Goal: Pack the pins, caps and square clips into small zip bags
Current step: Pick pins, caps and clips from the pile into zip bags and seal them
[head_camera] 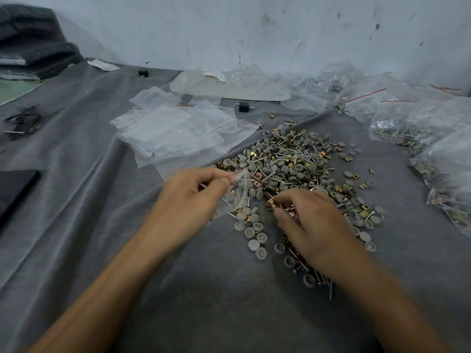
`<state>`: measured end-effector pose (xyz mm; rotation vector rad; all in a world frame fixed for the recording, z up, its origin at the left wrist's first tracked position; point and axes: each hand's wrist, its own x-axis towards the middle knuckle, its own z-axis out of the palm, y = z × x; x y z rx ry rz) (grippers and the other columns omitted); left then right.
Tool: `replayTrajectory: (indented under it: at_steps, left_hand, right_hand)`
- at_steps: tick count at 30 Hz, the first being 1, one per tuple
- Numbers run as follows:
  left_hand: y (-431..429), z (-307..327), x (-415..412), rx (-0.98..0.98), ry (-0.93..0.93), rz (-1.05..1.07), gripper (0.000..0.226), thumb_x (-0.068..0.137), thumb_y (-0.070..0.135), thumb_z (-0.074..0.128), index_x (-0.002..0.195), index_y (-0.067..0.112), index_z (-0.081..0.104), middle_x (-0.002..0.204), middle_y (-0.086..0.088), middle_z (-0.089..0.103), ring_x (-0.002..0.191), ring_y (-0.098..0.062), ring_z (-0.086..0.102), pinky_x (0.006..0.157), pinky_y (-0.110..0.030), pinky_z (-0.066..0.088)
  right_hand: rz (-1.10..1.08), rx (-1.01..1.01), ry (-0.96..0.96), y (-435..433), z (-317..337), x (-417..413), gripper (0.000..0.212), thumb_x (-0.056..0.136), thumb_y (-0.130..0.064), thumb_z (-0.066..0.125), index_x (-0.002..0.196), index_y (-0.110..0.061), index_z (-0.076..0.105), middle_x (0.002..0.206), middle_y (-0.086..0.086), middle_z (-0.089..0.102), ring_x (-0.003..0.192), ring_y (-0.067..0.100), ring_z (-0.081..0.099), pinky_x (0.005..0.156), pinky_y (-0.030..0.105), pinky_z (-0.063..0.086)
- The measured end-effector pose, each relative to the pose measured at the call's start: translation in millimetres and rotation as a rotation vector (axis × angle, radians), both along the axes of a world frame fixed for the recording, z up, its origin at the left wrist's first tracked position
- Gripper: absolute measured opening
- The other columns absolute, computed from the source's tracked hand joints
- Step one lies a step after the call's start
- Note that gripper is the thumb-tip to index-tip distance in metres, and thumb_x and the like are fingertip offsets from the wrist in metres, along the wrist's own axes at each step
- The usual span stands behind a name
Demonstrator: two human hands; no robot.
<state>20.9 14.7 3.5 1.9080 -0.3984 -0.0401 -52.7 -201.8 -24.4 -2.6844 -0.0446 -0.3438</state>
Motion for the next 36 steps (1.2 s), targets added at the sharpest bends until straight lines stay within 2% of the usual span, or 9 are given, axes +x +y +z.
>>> replayTrajectory:
  at_steps: [4, 7, 11, 13, 18, 24, 31, 36]
  left_hand:
    - [-3, -3, 0, 0.042, 0.008, -0.013, 0.024, 0.084, 0.041, 0.056, 0.090, 0.039, 0.079, 0.056, 0.009, 0.062, 0.047, -0.008, 0.053, 0.054, -0.033, 0.049]
    - [-7, -5, -2, 0.059, 0.016, -0.022, 0.025, 0.083, 0.040, 0.057, 0.090, 0.034, 0.080, 0.055, 0.016, 0.062, 0.051, -0.006, 0.055, 0.062, -0.041, 0.054]
    - [-12, -8, -6, 0.074, -0.012, -0.066, 0.015, 0.096, 0.026, 0.063, 0.092, 0.027, 0.078, 0.052, 0.018, 0.060, 0.047, -0.002, 0.054, 0.058, -0.030, 0.048]
    - [-14, -8, -6, 0.091, -0.020, -0.081, 0.020, 0.098, 0.016, 0.062, 0.091, 0.027, 0.076, 0.050, 0.016, 0.059, 0.044, -0.004, 0.054, 0.052, -0.027, 0.046]
    - [-18, -11, -8, 0.094, -0.021, -0.105, 0.025, 0.098, 0.014, 0.061, 0.089, 0.032, 0.075, 0.051, 0.016, 0.060, 0.045, -0.002, 0.055, 0.052, -0.025, 0.047]
    - [-17, -12, -6, 0.105, -0.026, -0.111, 0.024, 0.099, 0.017, 0.061, 0.089, 0.034, 0.076, 0.055, 0.016, 0.062, 0.047, -0.004, 0.057, 0.056, -0.037, 0.054]
    - [-14, -13, -6, 0.089, -0.017, -0.139, 0.024, 0.100, 0.019, 0.061, 0.092, 0.038, 0.075, 0.062, 0.017, 0.066, 0.046, -0.006, 0.062, 0.049, -0.023, 0.050]
    - [-16, -13, -7, 0.080, 0.001, -0.157, 0.019, 0.090, 0.037, 0.058, 0.096, 0.046, 0.074, 0.069, 0.010, 0.070, 0.050, -0.009, 0.064, 0.057, -0.040, 0.059]
  right_hand:
    - [-0.022, 0.299, -0.091, -1, 5, -2, 0.016, 0.095, -0.043, 0.052, 0.109, -0.038, 0.058, 0.088, -0.020, 0.066, 0.088, -0.001, 0.062, 0.069, 0.014, 0.048]
    - [-0.017, 0.500, -0.111, 3, 9, -4, 0.007, 0.096, -0.033, 0.062, 0.098, -0.040, 0.061, 0.091, -0.021, 0.067, 0.083, 0.000, 0.063, 0.065, 0.012, 0.048]
    - [0.027, 0.739, -0.053, 13, 10, -3, 0.017, 0.094, -0.016, 0.068, 0.095, -0.033, 0.067, 0.085, -0.013, 0.069, 0.071, 0.003, 0.062, 0.061, 0.019, 0.050]
    - [0.062, 0.800, -0.012, 20, 8, -3, 0.016, 0.092, -0.012, 0.070, 0.095, -0.028, 0.068, 0.081, -0.013, 0.069, 0.070, 0.001, 0.062, 0.061, 0.015, 0.048]
    - [0.090, 0.832, 0.044, 30, 3, -3, 0.017, 0.094, -0.011, 0.066, 0.094, -0.029, 0.067, 0.074, -0.012, 0.064, 0.063, 0.002, 0.055, 0.057, 0.016, 0.044]
    - [0.118, 0.910, 0.080, 30, 4, -2, 0.013, 0.093, -0.013, 0.069, 0.095, -0.025, 0.067, 0.074, -0.014, 0.066, 0.063, -0.001, 0.058, 0.057, 0.013, 0.045]
    - [0.078, 0.889, 0.050, 30, 3, -3, 0.011, 0.090, -0.013, 0.073, 0.095, -0.021, 0.068, 0.078, -0.006, 0.068, 0.066, 0.001, 0.059, 0.059, 0.016, 0.046]
    - [0.073, 0.803, 0.004, 30, 4, -4, 0.013, 0.090, -0.015, 0.073, 0.097, -0.027, 0.073, 0.082, -0.005, 0.071, 0.071, 0.011, 0.063, 0.062, 0.018, 0.051]
